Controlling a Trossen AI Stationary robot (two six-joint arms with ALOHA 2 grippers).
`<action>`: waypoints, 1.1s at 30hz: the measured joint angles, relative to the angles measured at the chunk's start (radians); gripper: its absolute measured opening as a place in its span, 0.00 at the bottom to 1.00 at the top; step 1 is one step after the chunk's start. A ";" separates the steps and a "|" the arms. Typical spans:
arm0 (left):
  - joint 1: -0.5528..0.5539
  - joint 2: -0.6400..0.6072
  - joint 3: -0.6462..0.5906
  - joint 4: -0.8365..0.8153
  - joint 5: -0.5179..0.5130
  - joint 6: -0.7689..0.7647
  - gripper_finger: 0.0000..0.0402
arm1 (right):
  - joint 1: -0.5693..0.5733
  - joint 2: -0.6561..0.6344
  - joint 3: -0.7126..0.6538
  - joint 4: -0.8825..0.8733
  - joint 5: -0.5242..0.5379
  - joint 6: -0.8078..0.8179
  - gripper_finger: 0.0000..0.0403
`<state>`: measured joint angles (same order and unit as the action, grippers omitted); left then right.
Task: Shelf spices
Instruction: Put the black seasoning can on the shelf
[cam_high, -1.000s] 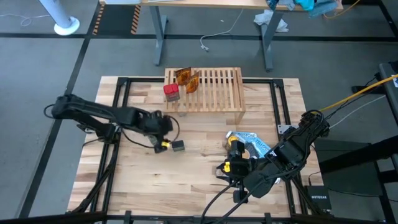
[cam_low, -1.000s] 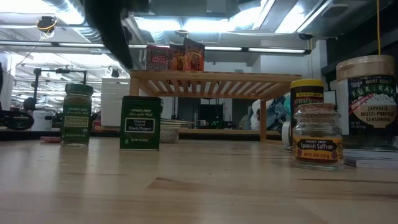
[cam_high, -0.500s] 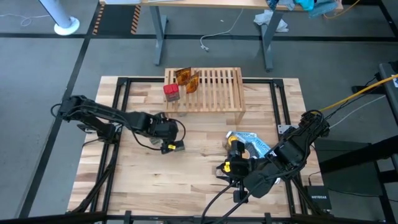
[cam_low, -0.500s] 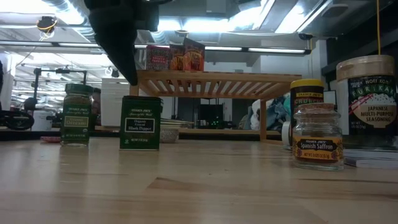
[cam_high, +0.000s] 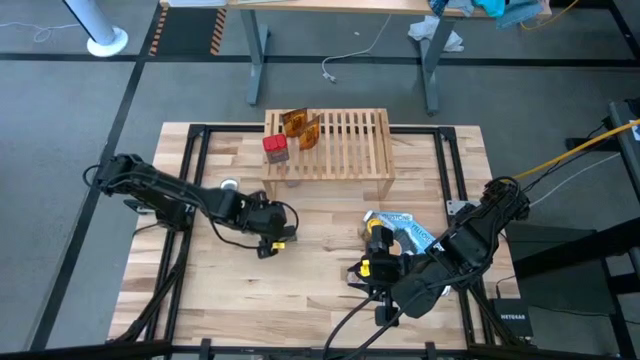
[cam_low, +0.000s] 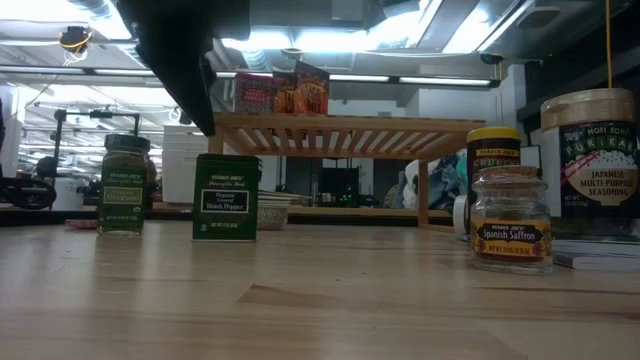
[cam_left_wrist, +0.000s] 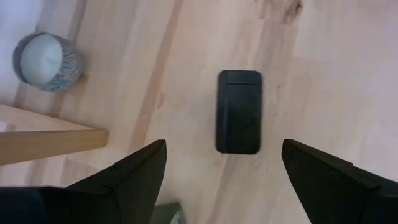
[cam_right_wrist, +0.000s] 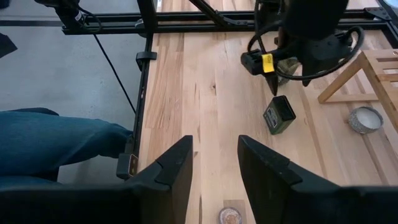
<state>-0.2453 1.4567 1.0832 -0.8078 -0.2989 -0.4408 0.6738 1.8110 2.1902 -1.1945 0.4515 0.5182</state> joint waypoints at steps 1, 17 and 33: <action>-0.005 0.000 0.000 0.002 0.000 0.000 0.78 | 0.000 0.000 0.000 0.001 0.000 0.000 0.33; -0.037 0.017 -0.058 0.077 0.000 -0.005 0.78 | 0.000 0.000 0.000 0.026 0.000 0.000 0.33; -0.015 0.028 -0.149 0.267 -0.009 0.025 0.78 | 0.000 0.000 0.000 0.026 0.000 0.000 0.33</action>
<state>-0.2600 1.4847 0.9343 -0.5404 -0.3075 -0.4154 0.6735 1.8107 2.1899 -1.1687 0.4515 0.5182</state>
